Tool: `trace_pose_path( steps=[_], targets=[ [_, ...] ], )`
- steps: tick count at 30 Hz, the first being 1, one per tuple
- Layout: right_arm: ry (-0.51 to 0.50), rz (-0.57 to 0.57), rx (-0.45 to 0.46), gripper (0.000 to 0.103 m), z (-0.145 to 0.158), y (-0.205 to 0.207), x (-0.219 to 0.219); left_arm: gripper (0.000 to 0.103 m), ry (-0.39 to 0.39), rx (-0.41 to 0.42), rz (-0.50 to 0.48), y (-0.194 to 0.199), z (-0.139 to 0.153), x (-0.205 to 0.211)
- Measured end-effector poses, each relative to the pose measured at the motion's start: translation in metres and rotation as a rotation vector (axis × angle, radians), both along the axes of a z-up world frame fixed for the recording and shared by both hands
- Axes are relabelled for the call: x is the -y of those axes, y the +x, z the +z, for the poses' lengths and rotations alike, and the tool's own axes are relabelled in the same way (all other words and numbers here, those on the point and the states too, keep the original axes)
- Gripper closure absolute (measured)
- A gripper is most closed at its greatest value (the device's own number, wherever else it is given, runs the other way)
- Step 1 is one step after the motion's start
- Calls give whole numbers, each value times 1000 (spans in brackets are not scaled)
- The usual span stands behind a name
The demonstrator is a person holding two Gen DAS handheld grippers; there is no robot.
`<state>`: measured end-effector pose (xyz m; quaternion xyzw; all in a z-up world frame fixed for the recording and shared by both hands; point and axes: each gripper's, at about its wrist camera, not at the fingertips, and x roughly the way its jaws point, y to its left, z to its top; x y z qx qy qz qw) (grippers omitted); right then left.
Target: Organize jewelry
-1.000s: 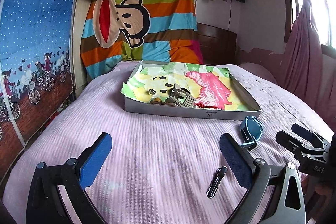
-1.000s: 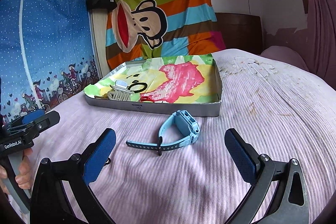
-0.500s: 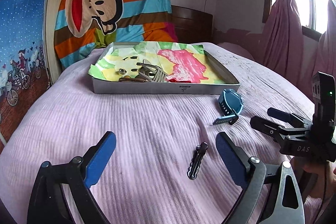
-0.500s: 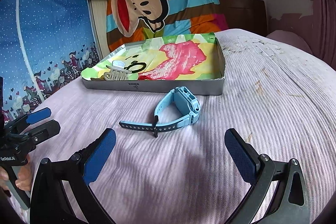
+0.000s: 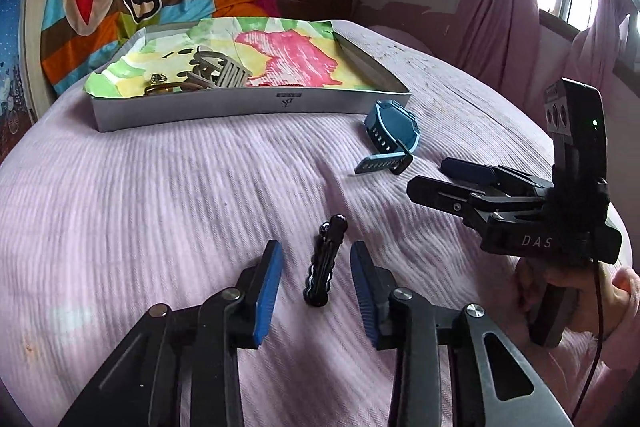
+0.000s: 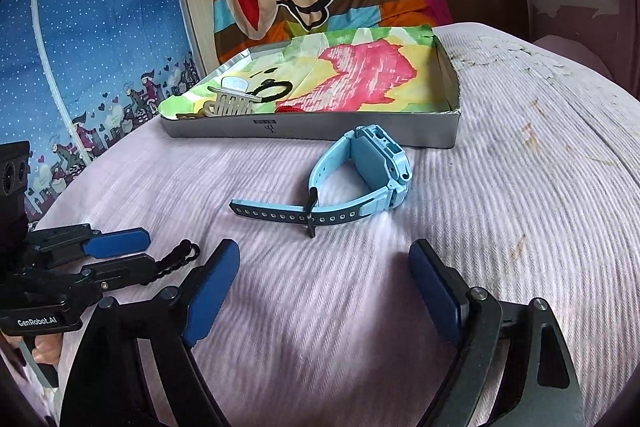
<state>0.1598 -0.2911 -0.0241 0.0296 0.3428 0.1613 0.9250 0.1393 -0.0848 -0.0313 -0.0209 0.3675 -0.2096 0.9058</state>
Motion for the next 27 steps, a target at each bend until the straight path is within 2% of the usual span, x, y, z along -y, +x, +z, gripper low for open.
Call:
trace_pose_path(
  steps=[2, 4, 8, 15, 21, 27],
  targets=[
    [2, 3, -10, 20, -2, 3, -1, 76, 21, -15, -13, 2, -3, 5],
    [2, 1, -17, 20, -3, 6, -3, 84, 51, -33, -17, 5, -6, 11],
    [-1, -4, -23, 20, -5, 11, -7, 91, 91, -46, -1, 9, -8, 16],
    [26, -40, -20, 20, -5, 28, -11, 91, 54, -48, 60, 23, -6, 10],
    [62, -61, -19, 20, -7, 43, -14, 91, -26, -65, 117, 38, -8, -2],
    [119, -80, -27, 28, -13, 55, -10, 91, -45, -66, 137, 43, -11, -3]
  ],
)
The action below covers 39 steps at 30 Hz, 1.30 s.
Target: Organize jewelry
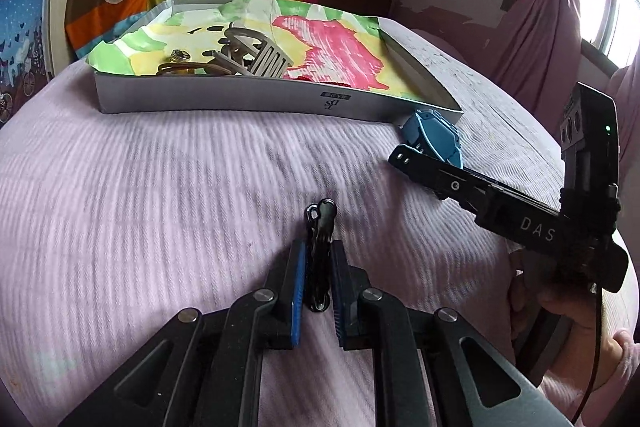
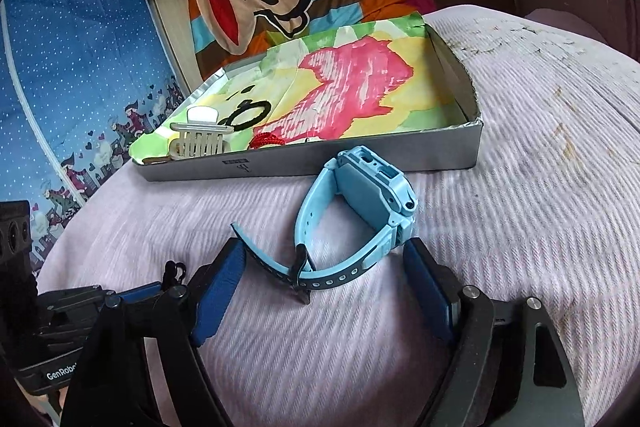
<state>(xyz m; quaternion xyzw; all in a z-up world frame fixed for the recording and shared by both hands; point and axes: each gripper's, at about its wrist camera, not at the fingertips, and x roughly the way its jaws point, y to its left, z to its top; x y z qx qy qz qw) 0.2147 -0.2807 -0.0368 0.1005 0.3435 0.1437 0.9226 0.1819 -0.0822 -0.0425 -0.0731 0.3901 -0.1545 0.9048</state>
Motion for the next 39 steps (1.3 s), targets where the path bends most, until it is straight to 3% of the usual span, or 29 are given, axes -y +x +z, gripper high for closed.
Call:
trace_pose_path(
  steps=[3, 16, 25, 31, 39],
  targets=[
    [35, -10, -5, 32, -4, 5, 4, 91, -7, -1, 0, 0, -2, 0],
    [102, -35, -14, 69, -15, 10, 12, 92, -33, 20, 3, -5, -3, -5],
    [154, -16, 42, 73, -12, -1, 18, 92, -59, 46, 33, -8, 7, -11],
    [191, -10, 122, 73, -1, -9, 23, 92, -84, 115, 69, -4, 37, -14],
    [208, -11, 218, 73, 24, -3, 26, 92, -50, 183, 78, 46, 80, 4]
  ],
)
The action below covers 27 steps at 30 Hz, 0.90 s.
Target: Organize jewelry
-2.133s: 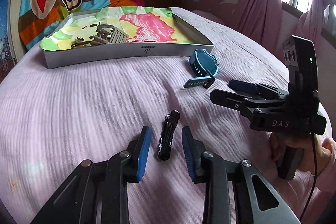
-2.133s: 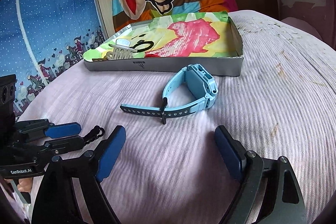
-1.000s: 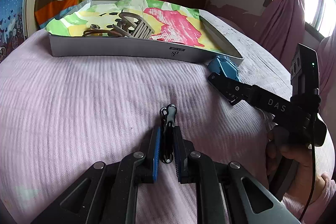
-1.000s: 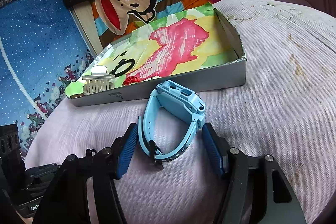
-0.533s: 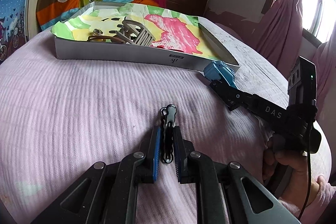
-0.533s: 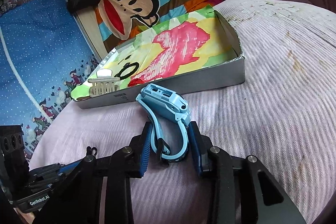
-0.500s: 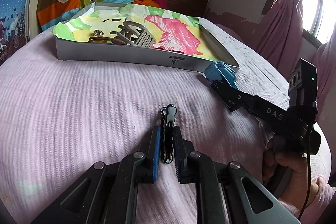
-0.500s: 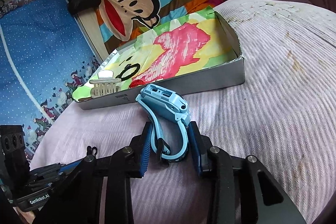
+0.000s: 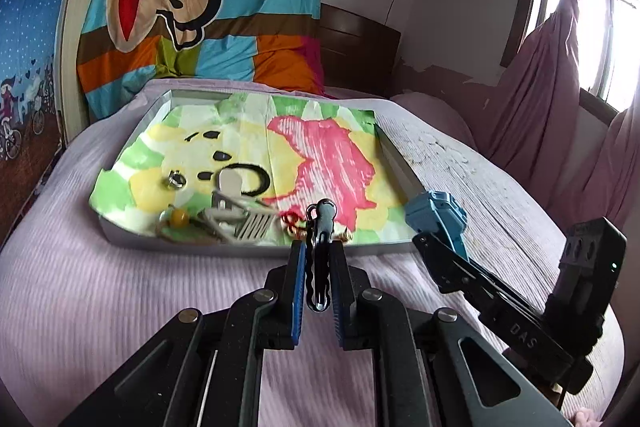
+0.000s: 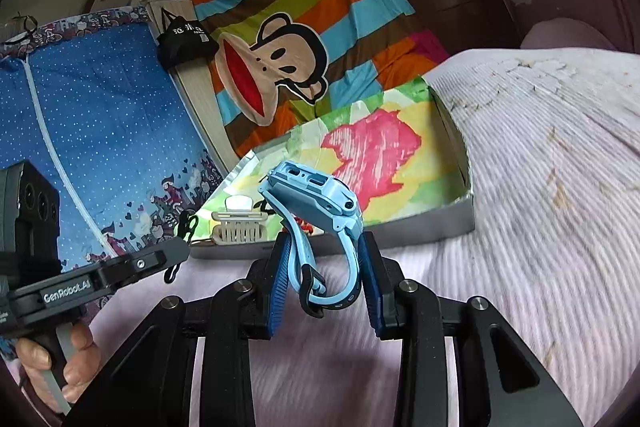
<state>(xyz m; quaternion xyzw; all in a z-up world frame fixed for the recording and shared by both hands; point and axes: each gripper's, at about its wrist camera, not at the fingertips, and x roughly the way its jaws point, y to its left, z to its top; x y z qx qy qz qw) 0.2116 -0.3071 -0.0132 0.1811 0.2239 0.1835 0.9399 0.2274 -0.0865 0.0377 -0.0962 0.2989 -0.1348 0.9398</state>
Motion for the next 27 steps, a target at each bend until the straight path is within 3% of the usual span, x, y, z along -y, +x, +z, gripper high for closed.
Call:
trace_pose_path(
  steps=[3, 13, 27],
  targets=[
    [-6, -11, 13, 73, 14, 12, 4, 92, 22, -7, 0, 26, 5, 9],
    [-142, -48, -161, 73, 16, 92, -3, 92, 58, -139, -3, 92, -12, 25],
    [-232, -26, -233, 71, 4, 106, -14, 91, 70, -206, -5, 106, -32, 30]
  ],
)
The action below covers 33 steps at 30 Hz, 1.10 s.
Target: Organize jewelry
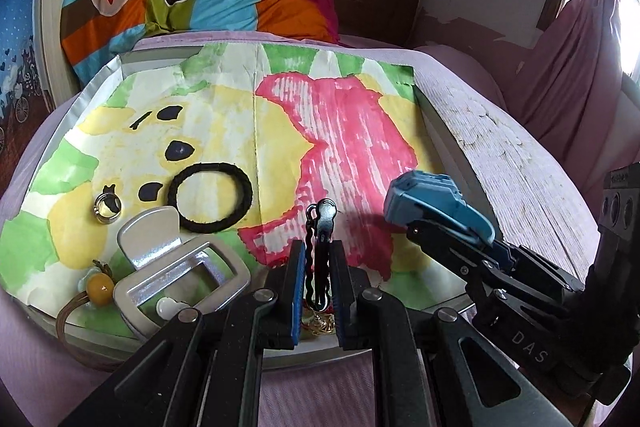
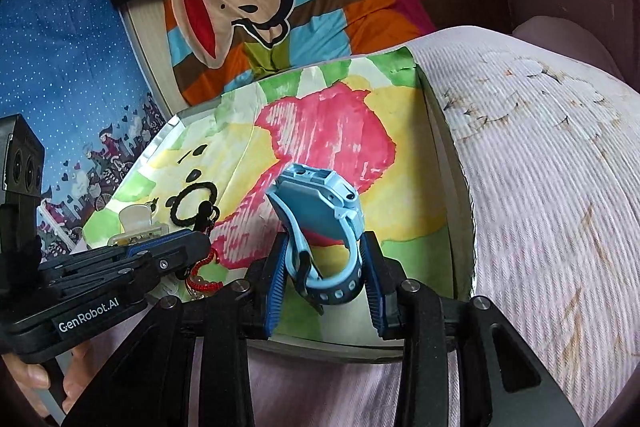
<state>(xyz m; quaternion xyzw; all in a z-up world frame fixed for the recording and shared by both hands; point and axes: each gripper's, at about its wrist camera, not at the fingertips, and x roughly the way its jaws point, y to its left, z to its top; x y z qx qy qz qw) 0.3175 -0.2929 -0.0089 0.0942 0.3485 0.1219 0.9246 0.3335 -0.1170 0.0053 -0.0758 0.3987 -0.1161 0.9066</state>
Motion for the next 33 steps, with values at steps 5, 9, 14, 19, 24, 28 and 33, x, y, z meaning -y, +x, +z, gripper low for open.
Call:
trace_pose_path(
  steps=[5, 9, 14, 19, 24, 28, 33],
  targets=[
    [0, 6, -7, 70, 0, 0, 1, 91, -11, -26, 8, 2, -6, -2],
    [-10, 14, -4, 67, 0, -4, -1, 91, -36, -22, 11, 0, -7, -6],
    [16, 7, 20, 58, 0, -13, 6, 90, -56, -5, 11, -6, -6, -10],
    [48, -8, 85, 51, 6, -27, 15, 73, -87, 41, 31, -20, -2, -18],
    [55, -22, 140, 43, 15, -43, 22, 60, -75, 96, 48, -37, 5, -21],
    [46, -19, 158, 39, 19, -55, 23, 51, -67, 141, 69, -52, 12, -25],
    [38, -24, 183, 28, 24, -72, 25, 41, -47, 177, 96, -69, 19, -33]
  ],
)
